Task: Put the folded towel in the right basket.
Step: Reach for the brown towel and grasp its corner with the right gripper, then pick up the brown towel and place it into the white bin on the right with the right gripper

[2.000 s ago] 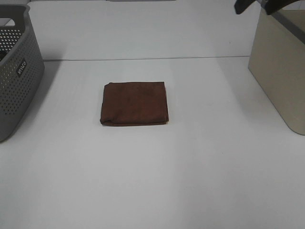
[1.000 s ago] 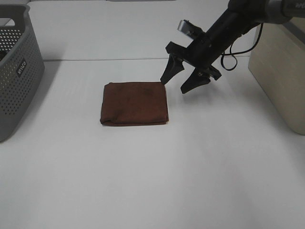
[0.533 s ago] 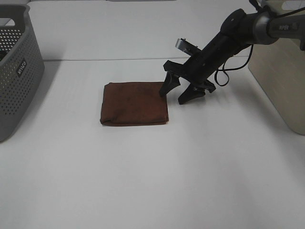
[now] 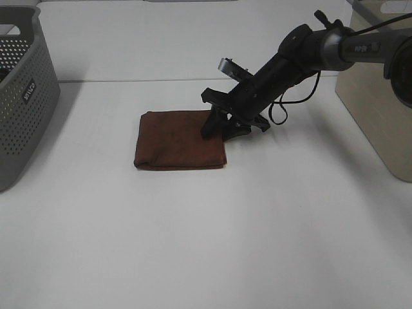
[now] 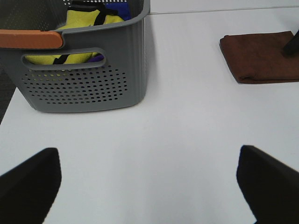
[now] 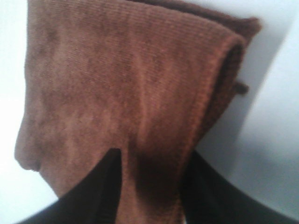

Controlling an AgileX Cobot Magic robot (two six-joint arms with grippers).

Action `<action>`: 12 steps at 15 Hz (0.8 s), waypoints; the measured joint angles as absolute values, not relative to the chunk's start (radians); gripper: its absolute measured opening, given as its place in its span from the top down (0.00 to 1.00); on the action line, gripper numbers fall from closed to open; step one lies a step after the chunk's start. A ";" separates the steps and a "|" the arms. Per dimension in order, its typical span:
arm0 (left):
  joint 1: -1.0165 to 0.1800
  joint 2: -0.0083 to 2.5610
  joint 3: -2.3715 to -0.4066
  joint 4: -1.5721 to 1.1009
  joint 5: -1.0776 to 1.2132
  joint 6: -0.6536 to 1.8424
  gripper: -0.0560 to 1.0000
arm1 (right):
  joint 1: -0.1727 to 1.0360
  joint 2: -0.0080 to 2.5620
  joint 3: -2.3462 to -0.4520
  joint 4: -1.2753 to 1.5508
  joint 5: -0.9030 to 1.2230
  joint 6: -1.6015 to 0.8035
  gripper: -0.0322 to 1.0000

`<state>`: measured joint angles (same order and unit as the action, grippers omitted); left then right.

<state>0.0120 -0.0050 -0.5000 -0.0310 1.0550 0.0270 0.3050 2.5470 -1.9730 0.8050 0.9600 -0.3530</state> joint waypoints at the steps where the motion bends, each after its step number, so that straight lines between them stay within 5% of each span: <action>1: 0.012 -0.005 -0.500 -0.031 1.055 0.027 0.03 | 0.305 2.549 -1.973 0.785 0.953 -0.342 0.74; 3: 0.012 -0.005 -0.500 -0.031 1.055 0.027 0.03 | 0.305 2.551 -1.973 0.777 0.950 -0.340 0.92; 12: 0.012 -0.005 -0.500 -0.031 1.055 0.027 0.03 | 0.305 2.432 -2.013 0.768 1.013 -0.384 0.92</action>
<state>0.0120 -0.0050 -0.5000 -0.0310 1.0550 0.0270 0.3050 2.4320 -2.0130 0.7680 1.0130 -0.3840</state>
